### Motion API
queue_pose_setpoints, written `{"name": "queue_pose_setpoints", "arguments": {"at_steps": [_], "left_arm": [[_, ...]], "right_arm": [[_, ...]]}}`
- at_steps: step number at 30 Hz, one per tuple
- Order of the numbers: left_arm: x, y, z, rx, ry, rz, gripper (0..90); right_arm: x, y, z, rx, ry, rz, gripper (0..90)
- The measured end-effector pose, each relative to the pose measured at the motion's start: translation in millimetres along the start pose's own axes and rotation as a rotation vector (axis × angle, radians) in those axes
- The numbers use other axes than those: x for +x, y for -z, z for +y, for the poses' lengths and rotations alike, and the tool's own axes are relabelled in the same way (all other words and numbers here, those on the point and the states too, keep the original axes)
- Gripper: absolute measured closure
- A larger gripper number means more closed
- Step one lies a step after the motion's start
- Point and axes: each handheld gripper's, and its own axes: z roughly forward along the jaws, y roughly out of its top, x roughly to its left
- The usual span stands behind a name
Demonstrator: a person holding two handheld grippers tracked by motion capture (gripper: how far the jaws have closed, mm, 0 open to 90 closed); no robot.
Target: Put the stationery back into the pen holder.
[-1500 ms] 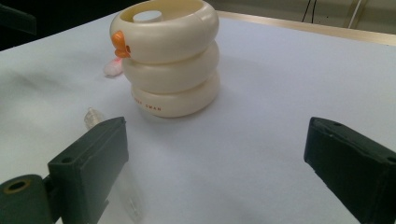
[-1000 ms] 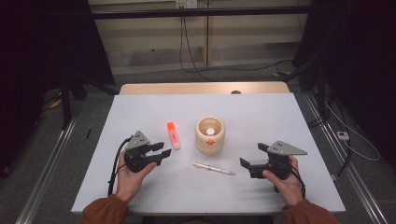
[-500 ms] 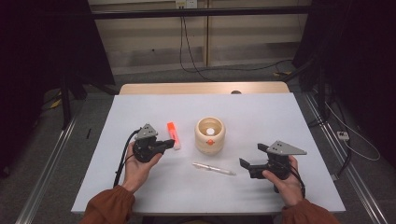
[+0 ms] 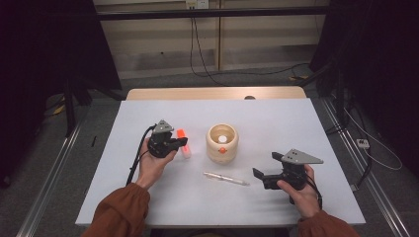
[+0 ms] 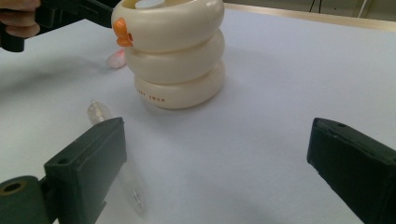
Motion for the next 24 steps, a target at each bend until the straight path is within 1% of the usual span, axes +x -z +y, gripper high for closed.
{"name": "queue_pose_setpoints", "arguments": {"at_steps": [4,6,9,10,11,12,13,16,18,19,24], "left_arm": [[0.8,-8.5,1.0,0.022,-0.002,0.009,90.0],[-0.5,-12.3,2.9,0.043,-0.01,0.003,90.0],[-3.3,-22.5,2.2,0.082,-0.009,-0.004,90.0],[-4.3,-25.5,1.9,0.094,-0.02,0.003,90.0],[-5.2,-28.3,1.4,0.096,-0.011,-0.009,90.0],[-6.1,-30.9,1.5,0.113,-0.015,-0.008,90.0],[-7.5,-33.3,1.0,0.115,-0.009,-0.012,90.0],[-9.8,-37.0,0.1,0.145,-0.012,-0.016,90.0],[-10.6,-39.2,-2.4,0.153,-0.008,-0.014,90.0],[-10.4,-39.7,-2.8,0.166,-0.015,-0.008,90.0],[-8.2,-41.8,-4.2,0.178,-0.009,-0.024,90.0]], "right_arm": [[-0.1,-0.3,-0.2,0.0,0.001,0.001,4.3],[-0.3,-0.9,-0.4,0.001,0.002,0.001,4.2],[0.0,-1.4,-0.6,0.002,-0.001,0.003,4.2],[0.3,-1.5,-0.6,0.002,-0.001,0.003,4.2],[0.3,-1.6,-0.8,0.002,0.0,0.004,4.2],[0.4,-1.6,-0.9,0.003,-0.002,0.005,4.2],[0.5,-1.9,-1.2,0.005,-0.002,0.005,4.3],[0.0,-2.3,-1.5,0.006,0.0,0.004,4.3],[0.0,-2.0,-1.6,0.006,-0.004,0.003,4.3],[-0.1,-1.9,-1.6,0.006,-0.004,0.003,4.2],[-0.2,-2.3,-2.1,0.007,-0.007,0.002,4.2]]}}
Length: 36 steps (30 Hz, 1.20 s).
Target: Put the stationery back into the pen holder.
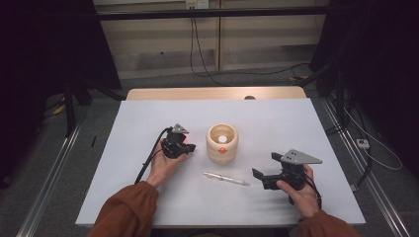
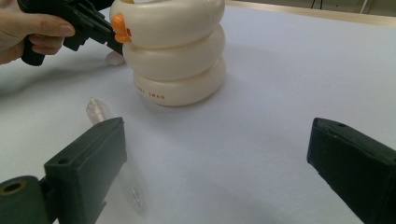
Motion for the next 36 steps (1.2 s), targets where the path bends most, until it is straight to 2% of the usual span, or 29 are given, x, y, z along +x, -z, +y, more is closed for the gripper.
{"name": "queue_pose_setpoints", "arguments": {"at_steps": [3,10,12,22,33,35,36], "left_arm": [[1.0,-0.5,-2.4,0.026,-0.005,0.004,90.0],[5.4,3.0,-4.9,0.033,0.007,-0.017,90.0],[6.4,4.3,-5.6,0.035,0.022,-0.02,90.0],[13.6,14.0,-11.5,0.06,0.023,-0.032,90.0],[17.8,21.1,-15.0,0.083,0.011,-0.029,90.0],[18.5,22.7,-15.5,0.089,0.008,-0.016,90.0],[19.3,23.3,-15.8,0.089,0.002,-0.028,90.0]], "right_arm": [[-0.2,-0.2,-0.1,0.0,0.004,0.0,4.2],[-0.2,-0.1,-0.4,0.003,0.01,0.0,4.2],[0.0,-0.1,-0.4,0.003,0.011,0.001,4.3],[1.2,-1.1,-0.4,0.008,0.017,0.008,4.4],[1.2,-1.5,-0.5,0.012,0.017,0.009,4.4],[1.3,-1.4,-0.5,0.01,0.018,0.009,4.5],[1.5,-1.4,-0.4,0.008,0.02,0.01,4.5]]}}
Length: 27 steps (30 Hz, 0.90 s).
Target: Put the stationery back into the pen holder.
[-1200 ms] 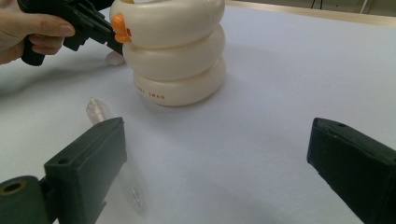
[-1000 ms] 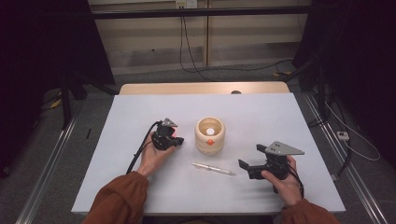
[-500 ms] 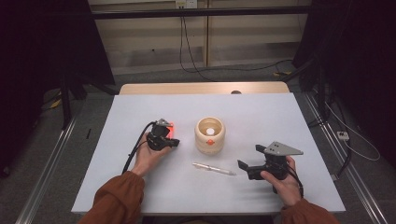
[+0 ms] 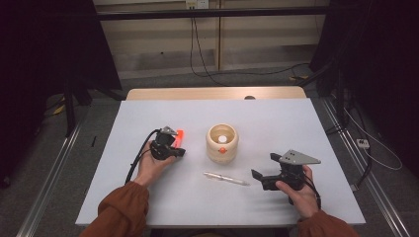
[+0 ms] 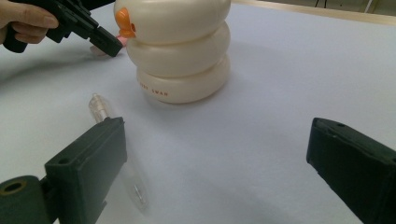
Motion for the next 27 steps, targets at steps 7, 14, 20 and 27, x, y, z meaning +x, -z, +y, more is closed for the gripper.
{"name": "queue_pose_setpoints", "arguments": {"at_steps": [7,14,20,27], "left_arm": [[4.3,5.4,-3.8,0.01,0.01,0.005,90.0],[11.0,10.1,-8.5,0.004,0.027,0.017,89.9],[13.3,11.8,-9.8,0.007,0.037,0.02,89.8],[21.0,18.7,-13.7,-0.004,0.073,0.024,89.4]], "right_arm": [[0.5,-0.4,-0.2,0.002,-0.001,0.002,4.5],[0.8,-1.1,-0.3,0.004,-0.002,0.004,4.5],[1.2,-1.6,-0.5,0.005,0.005,0.007,4.5],[0.8,-1.9,-0.5,0.005,0.004,0.007,4.5]]}}
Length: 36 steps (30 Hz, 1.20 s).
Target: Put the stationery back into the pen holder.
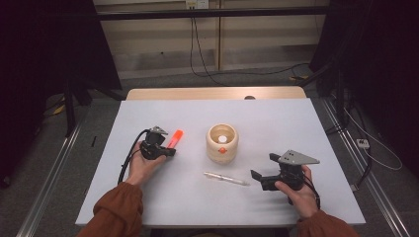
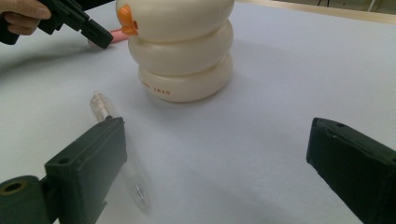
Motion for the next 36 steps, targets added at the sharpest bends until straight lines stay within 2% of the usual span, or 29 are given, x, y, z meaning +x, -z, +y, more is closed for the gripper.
{"name": "queue_pose_setpoints", "arguments": {"at_steps": [2,5,9,12,17,19,20,21,23,25,28,30,33,34,36], "left_arm": [[3.0,2.0,-1.0,-0.008,0.017,-0.016,87.8],[2.5,0.7,-1.7,-0.005,0.009,-0.006,87.9],[-0.6,2.4,0.0,-0.016,-0.008,-0.029,86.5],[-3.3,6.7,1.2,-0.047,-0.014,-0.046,84.0],[-3.4,16.0,3.2,-0.117,-0.007,-0.028,70.2],[-0.6,19.9,3.7,-0.15,0.016,0.026,54.7],[0.8,20.4,3.7,-0.166,0.029,0.039,43.3],[3.9,21.6,3.5,-0.179,0.043,0.041,36.8],[6.9,22.3,3.0,-0.194,0.055,0.048,32.9],[10.6,24.1,3.9,-0.199,0.072,0.06,20.4],[14.4,27.4,6.8,-0.201,0.091,0.061,15.3],[16.9,27.3,9.5,-0.198,0.107,0.058,5.7],[20.1,28.0,16.2,-0.183,0.117,0.047,6.7],[20.8,28.3,18.3,-0.175,0.108,0.037,6.6],[19.2,27.5,22.8,-0.158,0.091,0.07,7.0]], "right_arm": [[0.0,-0.3,-0.1,0.002,0.0,0.001,4.5],[-0.3,-0.5,-0.1,0.002,-0.002,-0.002,4.5],[-0.3,-0.2,0.0,0.0,-0.003,0.0,4.5],[-0.5,-0.1,-0.1,0.0,-0.004,0.001,4.5],[-1.4,0.6,0.0,-0.002,-0.005,-0.003,4.5],[-1.4,0.5,0.1,-0.003,-0.005,-0.003,4.5],[-1.3,0.4,0.0,-0.003,-0.004,-0.002,4.5],[-1.1,0.4,0.0,-0.002,-0.005,-0.002,4.5],[-0.9,0.4,0.0,-0.002,-0.004,-0.002,4.5],[-1.2,0.5,0.0,-0.002,-0.005,-0.001,4.5],[-1.9,0.7,-0.1,-0.003,-0.008,0.0,4.5],[-2.5,1.1,-0.1,-0.004,-0.008,-0.004,4.5],[-2.8,1.3,-0.1,-0.004,-0.012,-0.006,4.5],[-2.8,1.3,-0.1,-0.005,-0.01,-0.005,4.5],[-2.7,1.2,0.0,-0.004,-0.009,-0.006,4.5]]}}
